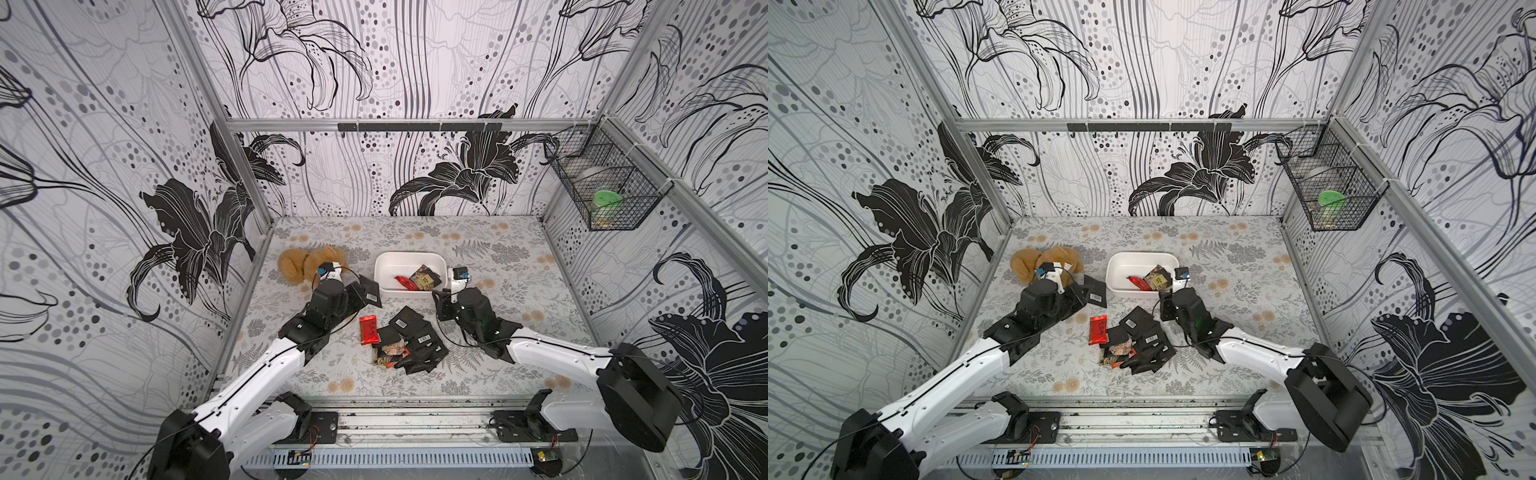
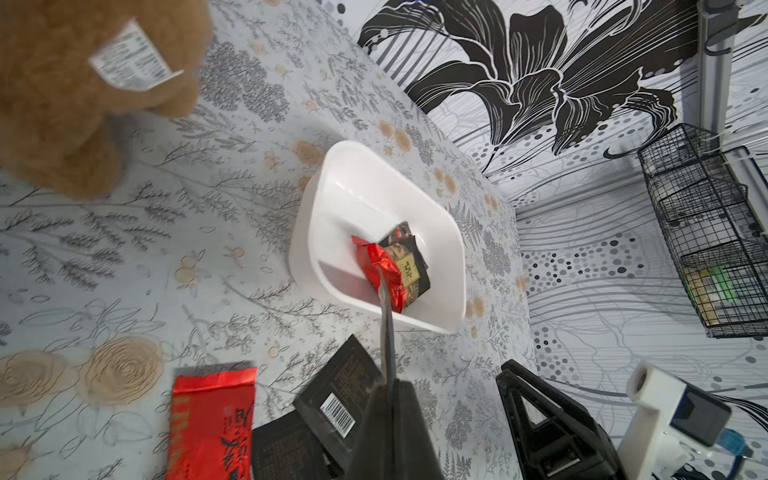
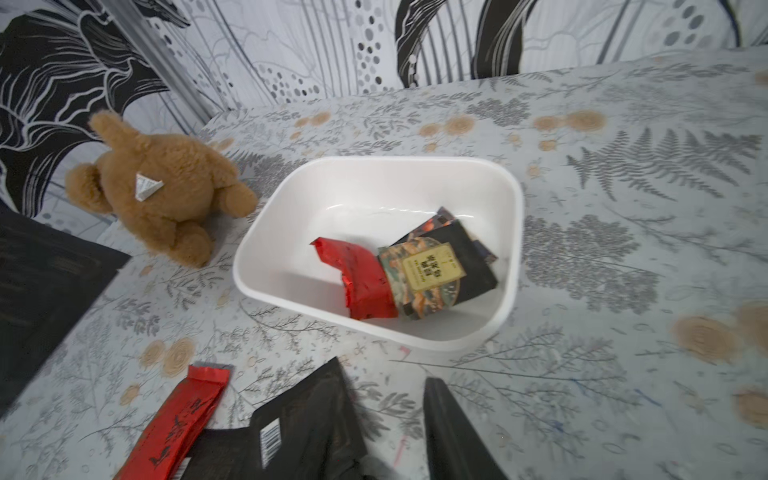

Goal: Put the tea bags into the storage box
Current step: Pick up the tea bag from the center of the board, then place the tea bag in the storage box.

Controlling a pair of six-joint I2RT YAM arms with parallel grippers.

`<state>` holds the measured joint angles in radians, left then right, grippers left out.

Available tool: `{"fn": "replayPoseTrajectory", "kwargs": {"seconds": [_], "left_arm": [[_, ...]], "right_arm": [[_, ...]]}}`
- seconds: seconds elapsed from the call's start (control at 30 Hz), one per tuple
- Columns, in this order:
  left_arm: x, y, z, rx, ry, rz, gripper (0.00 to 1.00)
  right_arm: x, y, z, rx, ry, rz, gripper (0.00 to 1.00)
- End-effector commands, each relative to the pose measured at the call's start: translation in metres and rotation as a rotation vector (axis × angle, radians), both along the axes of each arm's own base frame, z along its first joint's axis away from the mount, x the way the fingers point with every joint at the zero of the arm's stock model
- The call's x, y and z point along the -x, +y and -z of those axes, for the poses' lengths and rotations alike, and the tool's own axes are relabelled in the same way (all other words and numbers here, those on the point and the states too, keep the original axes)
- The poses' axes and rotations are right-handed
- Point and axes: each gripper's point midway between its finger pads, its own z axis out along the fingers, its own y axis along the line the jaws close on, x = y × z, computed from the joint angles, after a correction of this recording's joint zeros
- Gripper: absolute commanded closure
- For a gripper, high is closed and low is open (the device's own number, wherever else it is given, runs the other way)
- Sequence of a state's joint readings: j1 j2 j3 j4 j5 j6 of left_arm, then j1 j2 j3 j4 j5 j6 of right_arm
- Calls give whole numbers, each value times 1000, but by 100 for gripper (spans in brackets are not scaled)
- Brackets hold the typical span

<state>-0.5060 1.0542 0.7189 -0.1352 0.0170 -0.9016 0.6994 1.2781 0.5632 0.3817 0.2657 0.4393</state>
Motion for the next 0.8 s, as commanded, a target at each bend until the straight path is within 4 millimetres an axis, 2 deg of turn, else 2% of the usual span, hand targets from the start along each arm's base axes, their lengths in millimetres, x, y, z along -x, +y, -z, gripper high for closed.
{"fn": "replayPoseTrajectory", "kwargs": {"seconds": [0.0, 0.07, 0.2, 0.27, 0.37, 0.47, 0.6, 0.67, 0.7, 0.77], "left_arm": [[-23, -23, -20, -41, -44, 10, 100], [-41, -48, -29, -58, -62, 30, 100], [-73, -89, -37, -90, -83, 20, 100], [-91, -109, -35, -100, -80, 18, 100], [-114, -133, -20, -111, -45, 34, 100], [-133, -147, -4, -145, -5, 31, 100], [-142, -156, 25, -160, 41, 34, 100], [-146, -152, 37, -171, 61, 16, 99], [-147, -152, 40, -168, 65, 23, 92], [-149, -151, 42, -167, 80, 38, 70]], "right_arm": [[-9, -29, -6, -108, 0, 75, 56], [-11, -38, -4, -143, 11, 85, 54], [-9, -37, -8, -194, 17, 52, 50], [-6, -37, -13, -212, -9, 37, 49], [-4, -41, -16, -210, -23, 45, 51], [-3, -40, -16, -212, -36, 35, 52], [-4, -36, -14, -208, -20, 25, 53], [-5, -33, -16, -203, -19, 5, 53], [-5, -32, -17, -207, -23, 3, 53], [-4, -32, -15, -207, -28, -2, 52]]}}
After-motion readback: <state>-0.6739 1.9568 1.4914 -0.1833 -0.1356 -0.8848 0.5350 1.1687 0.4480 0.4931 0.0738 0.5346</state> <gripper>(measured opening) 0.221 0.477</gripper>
